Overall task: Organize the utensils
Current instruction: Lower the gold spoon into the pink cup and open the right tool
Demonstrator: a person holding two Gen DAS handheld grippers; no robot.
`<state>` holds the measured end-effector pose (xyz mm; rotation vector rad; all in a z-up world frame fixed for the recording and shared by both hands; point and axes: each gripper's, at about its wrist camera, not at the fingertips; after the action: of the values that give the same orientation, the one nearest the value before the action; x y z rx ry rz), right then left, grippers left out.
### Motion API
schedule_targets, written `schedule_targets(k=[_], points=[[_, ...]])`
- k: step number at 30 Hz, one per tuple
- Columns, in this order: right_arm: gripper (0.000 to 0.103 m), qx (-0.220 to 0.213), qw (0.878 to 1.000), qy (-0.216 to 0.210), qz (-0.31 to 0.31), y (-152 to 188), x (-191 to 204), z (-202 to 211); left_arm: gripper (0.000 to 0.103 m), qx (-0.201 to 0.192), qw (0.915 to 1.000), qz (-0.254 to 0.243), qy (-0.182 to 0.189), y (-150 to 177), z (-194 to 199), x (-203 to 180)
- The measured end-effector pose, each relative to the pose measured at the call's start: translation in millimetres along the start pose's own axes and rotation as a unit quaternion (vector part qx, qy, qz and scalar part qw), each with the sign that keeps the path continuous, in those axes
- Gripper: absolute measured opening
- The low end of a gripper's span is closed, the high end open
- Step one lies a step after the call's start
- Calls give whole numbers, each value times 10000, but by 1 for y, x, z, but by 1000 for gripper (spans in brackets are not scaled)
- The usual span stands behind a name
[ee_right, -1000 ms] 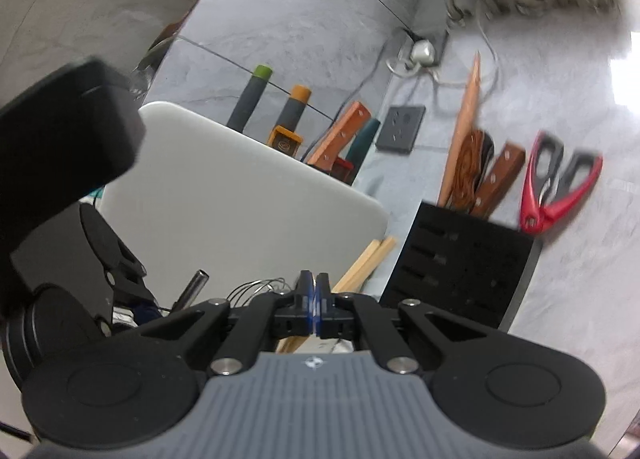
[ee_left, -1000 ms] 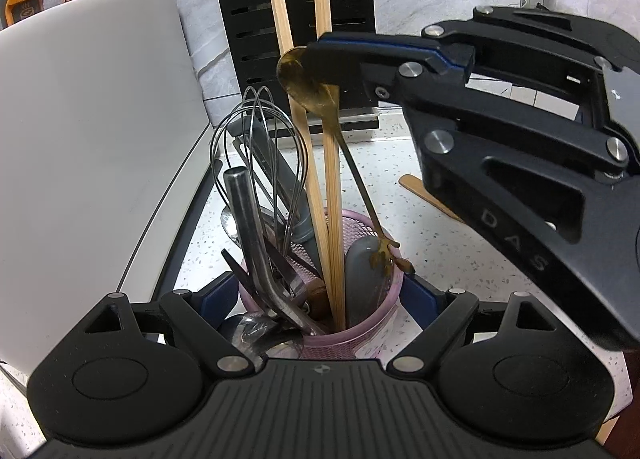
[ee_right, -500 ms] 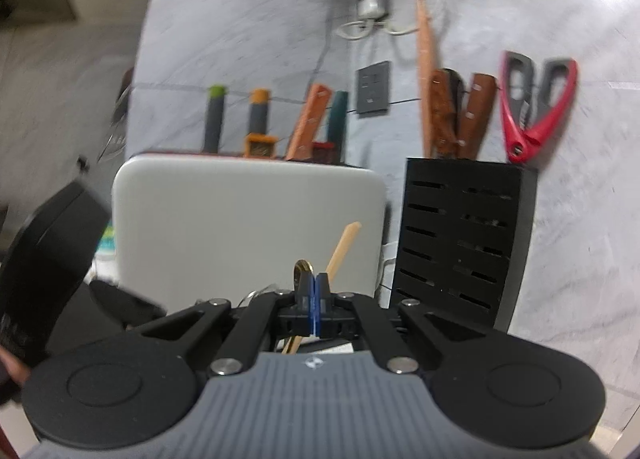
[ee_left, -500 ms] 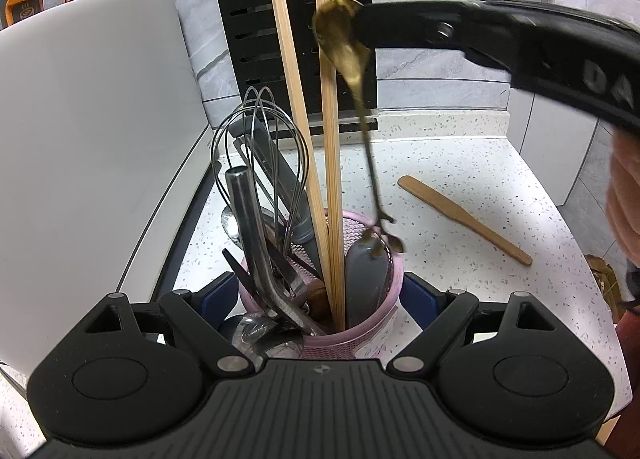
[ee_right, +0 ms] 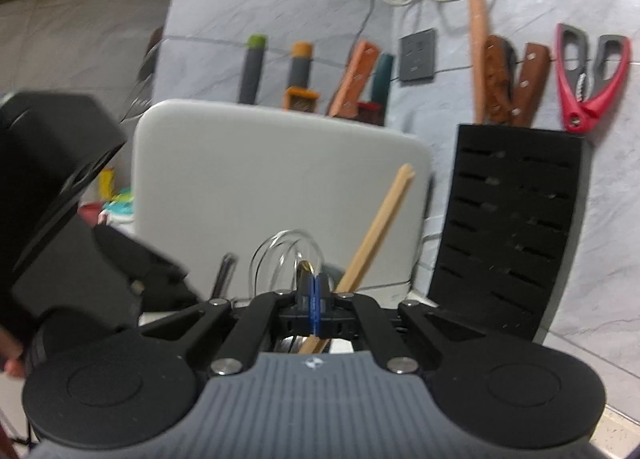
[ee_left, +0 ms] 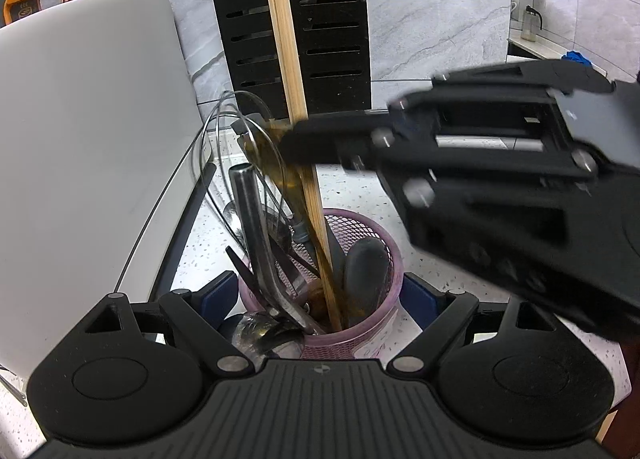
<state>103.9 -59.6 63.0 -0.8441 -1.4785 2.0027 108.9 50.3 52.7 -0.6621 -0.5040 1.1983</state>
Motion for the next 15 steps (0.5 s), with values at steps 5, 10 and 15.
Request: schedule_targets(k=[5, 10, 15], points=[[0, 262, 9994, -202, 27, -1, -1, 8, 101, -1, 10000, 2, -3, 0, 0, 0], [0, 426, 9975, -406, -389, -3, -13, 11, 101, 3, 10000, 14, -11, 1, 2, 0], [0, 669, 9936, -784, -462, -12, -15, 18, 101, 16, 10000, 24, -19, 1, 2, 0]])
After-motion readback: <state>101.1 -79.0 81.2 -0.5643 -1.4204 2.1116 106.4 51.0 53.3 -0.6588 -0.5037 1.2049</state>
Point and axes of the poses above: each gripper's, at about its wrist camera, not at the fingertips, and z roughly against the way its jaws point, x to its left, y to its underside, and after that the axes turned 9 degrees about z, right-handed
